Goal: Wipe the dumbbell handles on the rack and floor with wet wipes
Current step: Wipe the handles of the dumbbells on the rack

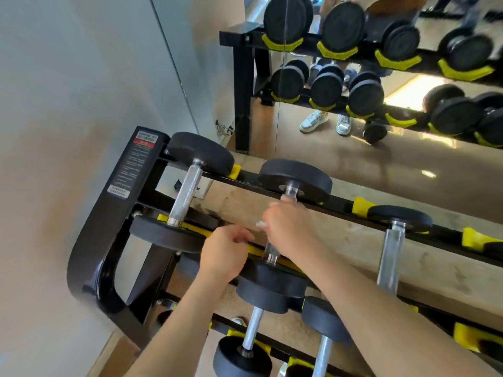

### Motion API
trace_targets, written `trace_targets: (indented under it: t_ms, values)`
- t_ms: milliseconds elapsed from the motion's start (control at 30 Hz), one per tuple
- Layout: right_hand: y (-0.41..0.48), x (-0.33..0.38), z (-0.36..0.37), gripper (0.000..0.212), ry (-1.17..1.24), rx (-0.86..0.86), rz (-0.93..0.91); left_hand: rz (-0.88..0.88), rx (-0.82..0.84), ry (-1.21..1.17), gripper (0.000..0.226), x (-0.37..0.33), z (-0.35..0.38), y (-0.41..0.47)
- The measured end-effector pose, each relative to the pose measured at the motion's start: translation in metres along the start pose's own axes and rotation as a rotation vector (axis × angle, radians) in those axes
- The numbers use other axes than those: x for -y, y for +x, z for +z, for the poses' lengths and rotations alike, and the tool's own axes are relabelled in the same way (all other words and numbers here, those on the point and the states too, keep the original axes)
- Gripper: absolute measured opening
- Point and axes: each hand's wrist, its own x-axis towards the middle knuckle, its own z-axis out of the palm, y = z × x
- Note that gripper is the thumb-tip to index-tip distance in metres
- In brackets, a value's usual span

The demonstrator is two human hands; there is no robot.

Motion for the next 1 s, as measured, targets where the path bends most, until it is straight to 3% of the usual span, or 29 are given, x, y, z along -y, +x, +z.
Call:
trace_targets:
  t_ms: [100, 167, 233, 300, 367, 467, 667, 767, 900, 1000]
  values:
    - [-0.012, 0.015, -0.012, 0.01, 0.028, 0.199, -0.065, 0.034, -0.029, -0.02, 0.032, 0.014, -0.004, -0.028]
    - [-0.02, 0.012, -0.02, 0.023, 0.237, 0.332, -0.015, 0.056, -0.019, -0.049, 0.031, 0.02, -0.01, -0.048]
    - [-0.031, 0.002, -0.034, 0.035, 0.611, 0.368, 0.09, 0.104, -0.02, -0.14, 0.026, 0.016, -0.023, -0.069]
    - [-0.051, -0.004, -0.053, 0.04, 1.031, 0.262, 0.19, 0.148, 0.004, -0.4, 0.019, -0.001, -0.04, -0.093]
    - [-0.079, 0.001, -0.072, 0.047, 1.329, 0.195, 0.229, 0.111, 0.092, -0.713, 0.027, -0.025, -0.055, -0.117]
    - [-0.126, 0.03, -0.1, 0.038, 1.553, 0.055, 0.242, 0.13, 0.124, -0.898, 0.04, -0.049, -0.069, -0.144]
    - [-0.192, 0.075, -0.121, 0.03, 2.091, -0.312, 0.584, 0.144, 0.375, -1.224, 0.021, -0.063, -0.067, -0.178]
    - [-0.214, 0.087, -0.116, 0.031, 2.04, -0.45, 0.731, 0.098, 0.454, -1.18, 0.021, -0.054, -0.06, -0.191]
    - [-0.243, 0.092, -0.103, 0.032, 1.626, -0.613, 0.891, 0.103, 0.581, -1.012, 0.027, -0.037, -0.052, -0.206]
    - [-0.267, 0.093, -0.1, 0.035, 1.409, -0.712, 0.909, 0.126, 0.802, -0.854, 0.049, -0.034, -0.045, -0.217]
